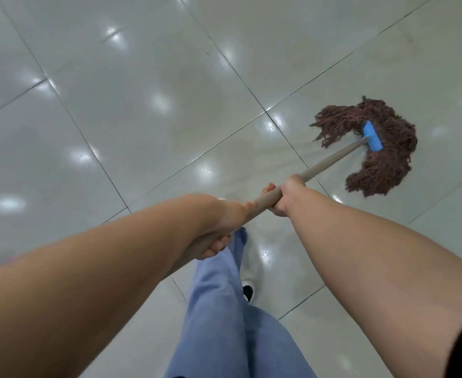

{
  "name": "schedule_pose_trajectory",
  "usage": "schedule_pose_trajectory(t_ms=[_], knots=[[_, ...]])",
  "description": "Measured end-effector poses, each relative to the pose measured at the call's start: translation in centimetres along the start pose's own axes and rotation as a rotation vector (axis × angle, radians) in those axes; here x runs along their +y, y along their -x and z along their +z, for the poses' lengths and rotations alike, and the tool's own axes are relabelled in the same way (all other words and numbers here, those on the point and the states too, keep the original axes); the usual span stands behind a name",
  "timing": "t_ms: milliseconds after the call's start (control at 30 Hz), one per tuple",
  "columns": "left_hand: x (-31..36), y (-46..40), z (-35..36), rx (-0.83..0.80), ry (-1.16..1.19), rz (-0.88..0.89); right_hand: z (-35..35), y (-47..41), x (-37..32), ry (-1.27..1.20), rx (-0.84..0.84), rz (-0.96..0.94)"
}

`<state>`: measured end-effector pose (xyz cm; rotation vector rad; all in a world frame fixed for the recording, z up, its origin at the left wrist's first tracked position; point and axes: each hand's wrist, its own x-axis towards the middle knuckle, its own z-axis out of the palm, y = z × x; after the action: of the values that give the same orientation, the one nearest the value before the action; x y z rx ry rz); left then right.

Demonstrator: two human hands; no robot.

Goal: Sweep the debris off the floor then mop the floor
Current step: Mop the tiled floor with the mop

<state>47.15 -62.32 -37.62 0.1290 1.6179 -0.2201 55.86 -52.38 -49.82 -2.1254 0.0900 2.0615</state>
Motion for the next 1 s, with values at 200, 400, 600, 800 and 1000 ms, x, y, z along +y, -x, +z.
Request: schedule_pose_trajectory(t_ms=[200, 400, 600, 800, 1000], knots=[[14.2, 0.0, -2.2, -0.047, -0.08, 0.017, 0.5, -1.8, -13.9, -0.085, 0.026, -0.049], [26.7, 0.4, -2.3, -0.055, -0.122, 0.009, -0.6, -2.9, -25.8, -0.11, 0.075, -0.04], [37.5, 1.3, -0.6, -0.033, -0.161, -0.033, -3.3, -4.1, -36.3, -0.152, 0.057, -0.01], [49.9, 3.4, 2.8, 0.027, -0.164, 0.0, -7.2, -5.0, -48.7, -0.13, 0.003, -0.014], [61.9, 5.6, 8.0, 0.015, -0.116, -0.027, -13.1, -5.5, -60.5, -0.067, -0.004, -0.009]])
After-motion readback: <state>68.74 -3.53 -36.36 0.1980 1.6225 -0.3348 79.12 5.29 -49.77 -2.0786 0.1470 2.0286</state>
